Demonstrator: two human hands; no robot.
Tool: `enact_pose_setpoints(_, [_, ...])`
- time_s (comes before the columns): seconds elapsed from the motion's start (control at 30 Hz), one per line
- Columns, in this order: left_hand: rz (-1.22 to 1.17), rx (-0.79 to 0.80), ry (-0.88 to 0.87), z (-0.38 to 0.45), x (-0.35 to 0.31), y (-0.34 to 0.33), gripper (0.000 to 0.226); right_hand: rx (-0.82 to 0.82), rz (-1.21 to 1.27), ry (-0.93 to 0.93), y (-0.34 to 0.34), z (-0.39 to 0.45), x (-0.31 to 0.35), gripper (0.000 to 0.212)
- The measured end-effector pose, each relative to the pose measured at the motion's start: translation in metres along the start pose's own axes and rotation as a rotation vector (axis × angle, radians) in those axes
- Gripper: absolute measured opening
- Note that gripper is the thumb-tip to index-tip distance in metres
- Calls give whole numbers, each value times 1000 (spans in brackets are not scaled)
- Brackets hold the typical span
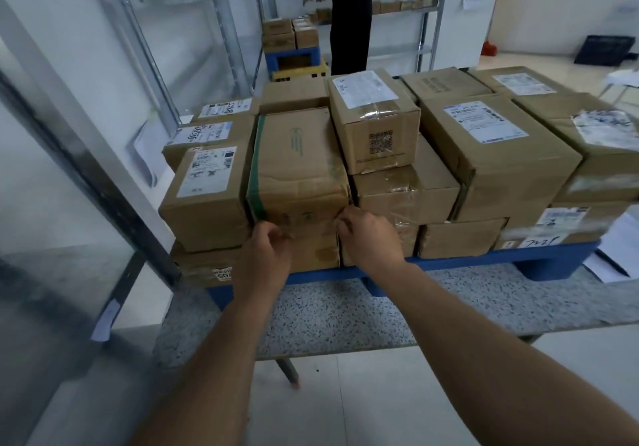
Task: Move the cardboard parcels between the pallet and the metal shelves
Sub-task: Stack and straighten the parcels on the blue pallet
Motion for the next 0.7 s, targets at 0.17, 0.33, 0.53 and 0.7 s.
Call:
enact_pose_setpoints(0.17, [44,-169,28,-37,29,36,15,71,60,15,-10,-12,14,17])
enact_pose_setpoints(0.33, [92,-346,109,-37,62,78,43,149,75,73,-32,-22,39,18])
enact_pose_setpoints(0.53, [73,-240,82,8,83,105,62,118,16,30,-60,-15,72,26])
enact_pose_setpoints(0.7, [47,-48,-20,40,96,111,47,74,52,-4,-82,-5,96,23])
Point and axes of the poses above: each hand's wrist, its own z-axis towards the middle knuckle, its own y-axis out of the back of the hand, x = y × z, the point moved 4 cm from there along z, towards the middle knuckle, and after that the axes turned 6 degrees about -y, right-handed, at the moved point
